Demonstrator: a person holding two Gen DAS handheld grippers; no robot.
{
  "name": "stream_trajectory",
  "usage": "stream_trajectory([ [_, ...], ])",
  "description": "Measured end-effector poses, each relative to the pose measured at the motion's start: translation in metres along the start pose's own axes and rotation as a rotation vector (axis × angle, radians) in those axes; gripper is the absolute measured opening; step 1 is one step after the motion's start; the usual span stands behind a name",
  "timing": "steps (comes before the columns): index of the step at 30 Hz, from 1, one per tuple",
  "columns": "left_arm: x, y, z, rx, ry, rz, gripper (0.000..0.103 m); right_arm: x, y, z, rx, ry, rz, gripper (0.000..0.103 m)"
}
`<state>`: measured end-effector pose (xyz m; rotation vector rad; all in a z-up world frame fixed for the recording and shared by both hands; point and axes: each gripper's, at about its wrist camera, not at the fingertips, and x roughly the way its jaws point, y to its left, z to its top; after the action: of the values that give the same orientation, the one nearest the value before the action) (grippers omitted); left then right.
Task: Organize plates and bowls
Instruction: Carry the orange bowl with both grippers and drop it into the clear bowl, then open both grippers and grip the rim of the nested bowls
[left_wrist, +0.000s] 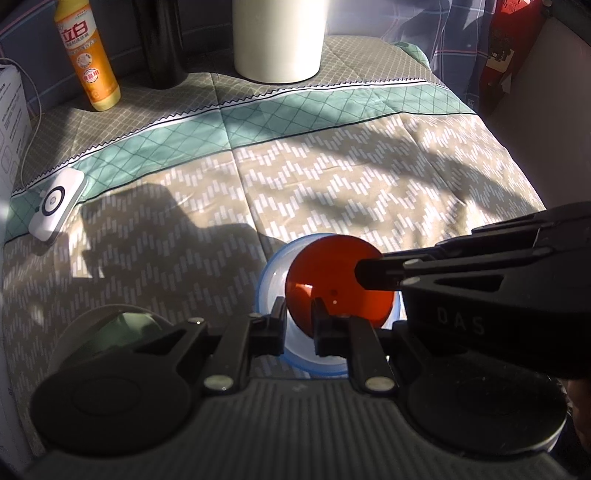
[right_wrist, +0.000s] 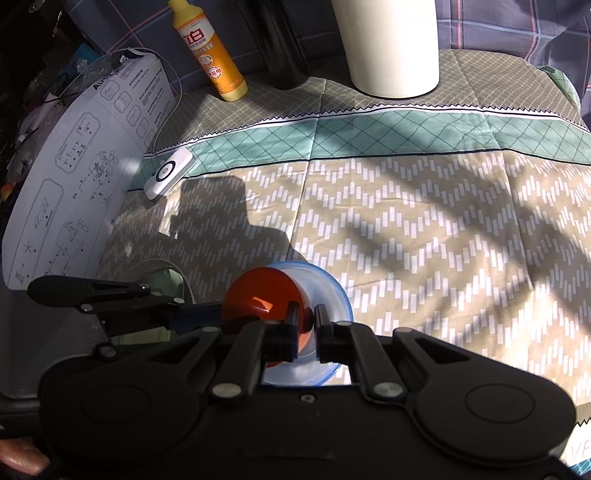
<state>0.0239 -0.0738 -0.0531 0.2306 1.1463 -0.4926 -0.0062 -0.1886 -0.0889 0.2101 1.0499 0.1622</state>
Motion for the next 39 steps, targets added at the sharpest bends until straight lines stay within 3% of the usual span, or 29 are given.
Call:
stream_trajectory([
  [19, 0.013, -0.003, 0.001, -0.002, 0.041, 0.007, 0.017, 0.01, -0.011, -0.003, 0.042, 0.028, 0.024, 0.013],
  [21, 0.01, -0.002, 0.001, -0.008, 0.026, 0.006, 0.034, 0.006, -0.011, -0.003, 0.047, 0.019, 0.033, 0.024],
  [22, 0.005, -0.002, 0.001, -0.013, 0.006, 0.01, 0.039, 0.003, -0.01, -0.002, 0.049, 0.009, 0.04, 0.03],
  [24, -0.005, -0.002, 0.0, -0.018, -0.035, 0.04, 0.048, -0.007, -0.008, -0.001, 0.042, -0.024, 0.039, 0.053],
  [25, -0.01, -0.001, 0.0, -0.021, -0.054, 0.048, 0.052, -0.012, -0.007, 0.0, 0.032, -0.042, 0.034, 0.058],
  [27, -0.02, 0.004, 0.001, -0.043, -0.089, 0.057, 0.077, -0.021, -0.005, 0.002, 0.019, -0.08, 0.011, 0.084],
  [28, -0.024, 0.007, 0.0, -0.055, -0.107, 0.055, 0.084, -0.026, -0.004, 0.003, 0.016, -0.101, -0.002, 0.088],
  [30, -0.029, 0.011, -0.001, -0.069, -0.132, 0.061, 0.092, -0.033, -0.004, 0.003, 0.01, -0.129, -0.015, 0.093],
  [33, -0.032, 0.018, -0.003, -0.089, -0.134, 0.073, 0.096, -0.036, -0.004, 0.003, 0.021, -0.137, -0.022, 0.1],
  [39, -0.03, 0.027, -0.012, -0.122, -0.12, 0.071, 0.099, -0.037, -0.01, -0.005, 0.06, -0.143, -0.043, 0.103],
])
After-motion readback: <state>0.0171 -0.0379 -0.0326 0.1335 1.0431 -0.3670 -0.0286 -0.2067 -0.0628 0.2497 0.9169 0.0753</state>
